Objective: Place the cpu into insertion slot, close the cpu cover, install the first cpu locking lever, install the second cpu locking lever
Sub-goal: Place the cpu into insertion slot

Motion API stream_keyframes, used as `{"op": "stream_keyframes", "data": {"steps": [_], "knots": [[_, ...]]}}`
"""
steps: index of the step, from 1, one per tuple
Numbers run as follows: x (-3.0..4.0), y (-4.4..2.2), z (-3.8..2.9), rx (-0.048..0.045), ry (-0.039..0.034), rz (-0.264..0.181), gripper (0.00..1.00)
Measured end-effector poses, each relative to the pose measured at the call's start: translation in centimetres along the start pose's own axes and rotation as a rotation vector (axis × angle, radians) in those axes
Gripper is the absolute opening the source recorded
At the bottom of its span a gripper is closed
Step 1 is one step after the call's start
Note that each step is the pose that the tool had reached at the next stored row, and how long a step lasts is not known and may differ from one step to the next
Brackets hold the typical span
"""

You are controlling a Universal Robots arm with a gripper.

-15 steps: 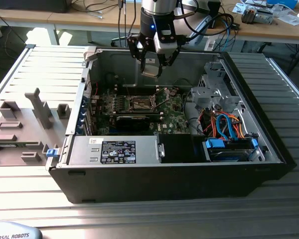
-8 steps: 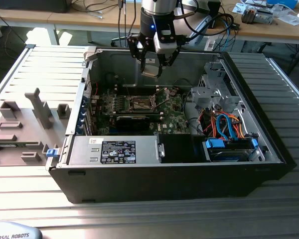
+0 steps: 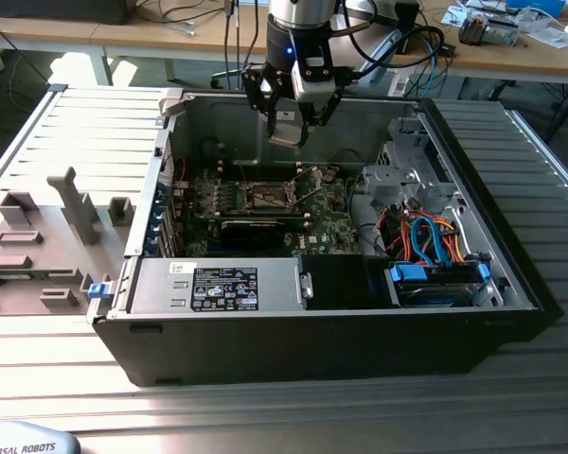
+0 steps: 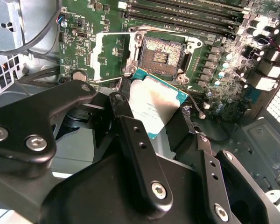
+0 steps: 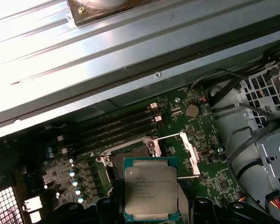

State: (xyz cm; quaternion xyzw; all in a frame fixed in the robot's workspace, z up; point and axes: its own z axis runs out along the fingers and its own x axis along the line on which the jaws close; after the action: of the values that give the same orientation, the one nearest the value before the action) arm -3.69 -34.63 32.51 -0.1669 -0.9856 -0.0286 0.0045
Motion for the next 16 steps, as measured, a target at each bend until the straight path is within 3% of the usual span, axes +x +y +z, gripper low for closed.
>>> {"op": "stream_keyframes", "data": {"steps": [16], "knots": [[0.0, 0.0, 0.0, -0.0003, -0.0008, 0.014, 0.54]]}}
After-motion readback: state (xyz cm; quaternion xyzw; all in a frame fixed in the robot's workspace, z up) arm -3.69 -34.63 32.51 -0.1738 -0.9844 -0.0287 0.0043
